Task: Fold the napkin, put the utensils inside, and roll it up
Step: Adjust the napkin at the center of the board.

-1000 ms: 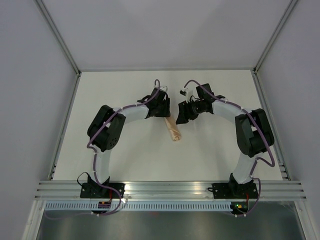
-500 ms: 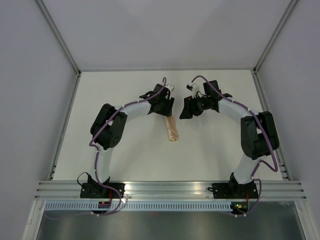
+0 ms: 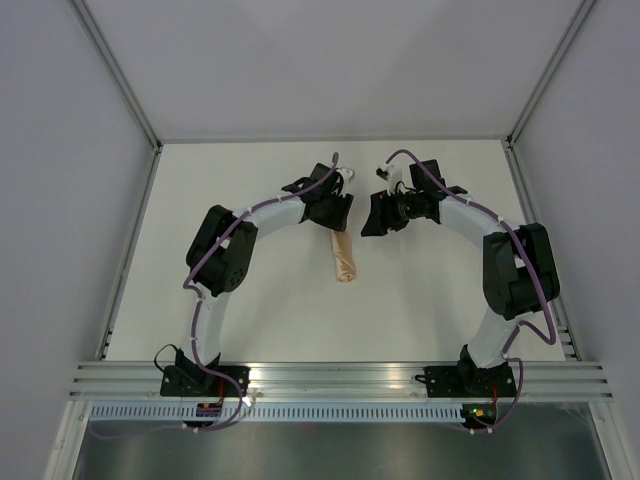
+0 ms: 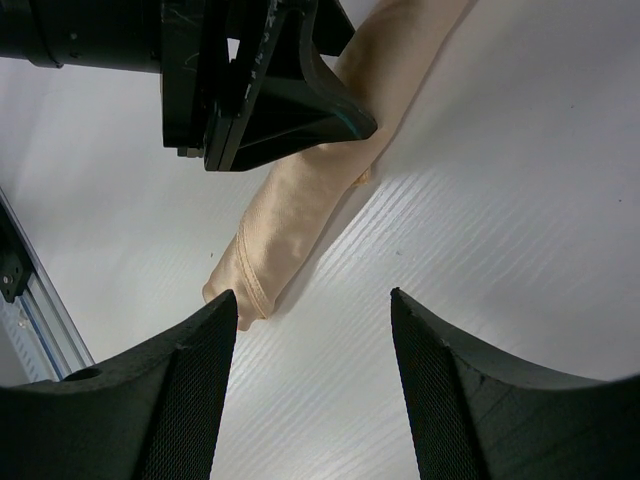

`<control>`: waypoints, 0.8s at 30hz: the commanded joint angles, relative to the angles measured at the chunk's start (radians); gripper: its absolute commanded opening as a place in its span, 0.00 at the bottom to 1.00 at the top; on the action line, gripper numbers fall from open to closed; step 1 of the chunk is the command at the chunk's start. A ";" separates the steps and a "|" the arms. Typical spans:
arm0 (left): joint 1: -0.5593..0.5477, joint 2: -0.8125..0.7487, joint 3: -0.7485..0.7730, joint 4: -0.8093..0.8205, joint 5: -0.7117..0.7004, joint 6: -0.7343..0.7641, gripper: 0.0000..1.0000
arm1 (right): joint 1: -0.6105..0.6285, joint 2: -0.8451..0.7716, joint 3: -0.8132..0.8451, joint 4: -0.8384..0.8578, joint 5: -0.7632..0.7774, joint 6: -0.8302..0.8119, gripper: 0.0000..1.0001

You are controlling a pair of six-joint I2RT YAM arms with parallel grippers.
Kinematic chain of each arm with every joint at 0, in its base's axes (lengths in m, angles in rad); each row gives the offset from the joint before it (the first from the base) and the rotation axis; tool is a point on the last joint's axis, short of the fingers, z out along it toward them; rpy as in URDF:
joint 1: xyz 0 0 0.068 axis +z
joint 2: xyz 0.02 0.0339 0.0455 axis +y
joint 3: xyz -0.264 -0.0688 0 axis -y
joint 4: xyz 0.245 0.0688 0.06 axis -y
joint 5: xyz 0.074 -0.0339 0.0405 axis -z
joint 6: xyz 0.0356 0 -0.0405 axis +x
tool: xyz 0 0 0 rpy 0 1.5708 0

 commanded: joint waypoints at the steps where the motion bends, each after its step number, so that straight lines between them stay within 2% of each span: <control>1: 0.003 0.027 0.072 -0.039 0.039 0.053 0.57 | -0.005 -0.028 0.043 0.011 -0.024 0.027 0.68; 17: 0.004 -0.022 0.087 -0.026 0.050 0.053 0.59 | -0.014 -0.019 0.050 0.003 -0.020 0.018 0.68; 24: 0.004 -0.121 0.018 0.086 0.085 0.060 0.60 | -0.023 -0.019 0.046 0.007 -0.016 0.015 0.68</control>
